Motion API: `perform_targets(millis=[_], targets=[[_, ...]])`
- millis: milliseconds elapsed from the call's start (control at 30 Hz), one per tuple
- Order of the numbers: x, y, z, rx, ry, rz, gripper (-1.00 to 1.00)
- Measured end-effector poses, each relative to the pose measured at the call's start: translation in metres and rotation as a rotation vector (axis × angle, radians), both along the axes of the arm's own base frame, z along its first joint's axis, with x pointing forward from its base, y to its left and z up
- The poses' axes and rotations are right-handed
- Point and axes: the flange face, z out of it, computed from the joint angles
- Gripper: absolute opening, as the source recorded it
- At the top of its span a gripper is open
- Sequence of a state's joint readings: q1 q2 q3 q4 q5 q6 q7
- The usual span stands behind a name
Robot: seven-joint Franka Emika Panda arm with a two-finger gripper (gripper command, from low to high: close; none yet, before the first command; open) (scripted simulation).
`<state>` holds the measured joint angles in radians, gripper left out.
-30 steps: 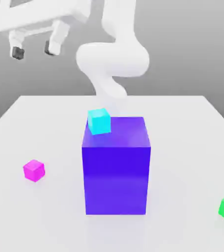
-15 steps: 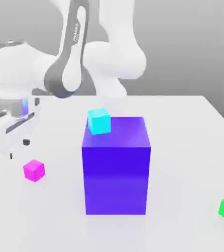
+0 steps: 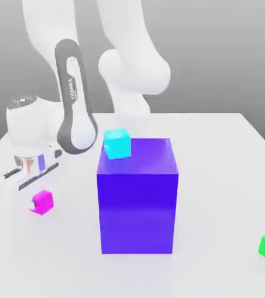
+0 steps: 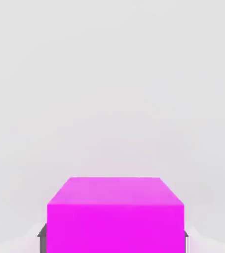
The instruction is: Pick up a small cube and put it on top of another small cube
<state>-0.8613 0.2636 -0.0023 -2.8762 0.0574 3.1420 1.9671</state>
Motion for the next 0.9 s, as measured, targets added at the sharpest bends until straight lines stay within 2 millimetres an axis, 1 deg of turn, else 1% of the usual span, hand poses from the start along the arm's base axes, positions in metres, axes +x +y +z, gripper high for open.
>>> perform_targets(millis=[67,300,367,400,433,467,533,633,700,767,833,900], targets=[[0.001,-0.001,0.008,0.0,0.0,-0.001,-1.0],[0.001,-0.001,0.06,0.002,0.0,0.002,-1.0],[0.01,-0.013,0.066,0.017,0.006,0.044,-1.0],[0.018,-0.017,0.067,0.024,0.01,0.091,-1.0],[0.036,-0.011,0.068,0.029,0.015,0.174,-1.0],[0.061,0.003,0.068,0.035,0.02,0.287,-1.0],[0.101,0.024,0.069,0.049,0.031,0.49,-1.0],[0.151,0.053,0.07,0.07,0.047,0.759,-1.0],[0.177,0.083,0.07,0.076,0.055,0.933,-1.0],[0.199,0.119,0.071,0.08,0.061,1.106,-1.0],[0.218,0.158,0.072,0.083,0.065,1.28,-1.0],[0.232,0.2,0.074,0.086,0.068,1.454,-1.0]])
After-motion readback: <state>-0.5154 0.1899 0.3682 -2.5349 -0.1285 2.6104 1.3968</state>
